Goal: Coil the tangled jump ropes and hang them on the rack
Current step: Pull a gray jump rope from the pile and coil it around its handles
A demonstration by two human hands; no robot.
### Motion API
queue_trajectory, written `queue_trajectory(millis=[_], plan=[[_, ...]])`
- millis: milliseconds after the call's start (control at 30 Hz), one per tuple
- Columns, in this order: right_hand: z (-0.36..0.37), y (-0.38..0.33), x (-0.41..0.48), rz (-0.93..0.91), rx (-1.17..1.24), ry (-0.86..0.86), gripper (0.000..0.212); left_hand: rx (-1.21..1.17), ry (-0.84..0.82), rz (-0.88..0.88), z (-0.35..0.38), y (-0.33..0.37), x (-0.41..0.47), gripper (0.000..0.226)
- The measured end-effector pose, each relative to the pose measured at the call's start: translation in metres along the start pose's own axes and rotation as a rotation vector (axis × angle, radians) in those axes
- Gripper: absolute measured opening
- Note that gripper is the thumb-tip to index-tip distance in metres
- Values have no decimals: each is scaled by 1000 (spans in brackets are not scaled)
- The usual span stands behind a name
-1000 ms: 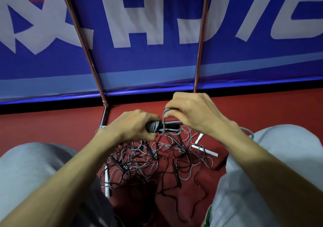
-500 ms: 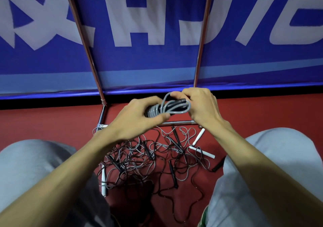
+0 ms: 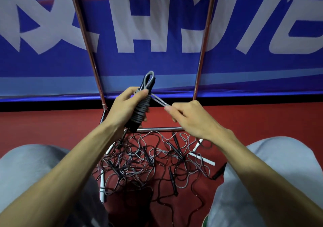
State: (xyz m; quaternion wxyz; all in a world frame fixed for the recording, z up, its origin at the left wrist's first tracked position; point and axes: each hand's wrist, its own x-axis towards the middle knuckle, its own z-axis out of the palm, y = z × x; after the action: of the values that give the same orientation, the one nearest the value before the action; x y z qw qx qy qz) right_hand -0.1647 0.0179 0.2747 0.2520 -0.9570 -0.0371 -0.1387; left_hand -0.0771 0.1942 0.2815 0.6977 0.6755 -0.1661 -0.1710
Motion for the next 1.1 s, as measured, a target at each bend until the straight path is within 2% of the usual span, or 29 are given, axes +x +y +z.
queue_trajectory(millis=[67, 100, 200, 267, 400, 500, 600, 667, 700, 833, 967, 1033, 1100], plan=[[-1, 3, -2, 27, -41, -146, 41, 65, 26, 43, -2, -8, 4, 12], [-2, 5, -4, 48, -75, -228, 40, 205, 38, 111, -4, -13, 7, 15], [-4, 7, -12, 70, -199, -375, 37, 957, 63, 349, -7, -27, 9, 36], [-9, 3, -17, 58, -270, -411, 33, 1102, 45, 393, -5, -31, 8, 40], [-15, -15, -25, -143, -383, -388, 17, 1323, -90, 416, -4, -42, 11, 41], [-11, -18, -25, -290, -437, -233, 19, 1479, -264, 444, 0, -50, 6, 40], [-9, -9, -20, -356, -388, -40, 23, 1530, -397, 482, 9, -46, -1, 55], [-9, -3, -18, -347, -323, 97, 24, 1511, -424, 463, 14, -37, -7, 74], [-8, -1, -17, -322, -284, 151, 24, 1489, -421, 441, 17, -32, -11, 75], [-7, 1, -13, -160, -148, 330, 20, 1401, -430, 501, 23, -28, -22, 45], [-10, 5, -7, 70, -122, 495, 44, 1148, -407, 567, 16, -26, -22, 27], [-11, 10, -6, 189, -205, 459, 45, 967, -375, 543, 13, -24, -20, 21], [-9, 12, -6, 228, -261, 347, 44, 737, -329, 505, 14, -22, -19, 24]])
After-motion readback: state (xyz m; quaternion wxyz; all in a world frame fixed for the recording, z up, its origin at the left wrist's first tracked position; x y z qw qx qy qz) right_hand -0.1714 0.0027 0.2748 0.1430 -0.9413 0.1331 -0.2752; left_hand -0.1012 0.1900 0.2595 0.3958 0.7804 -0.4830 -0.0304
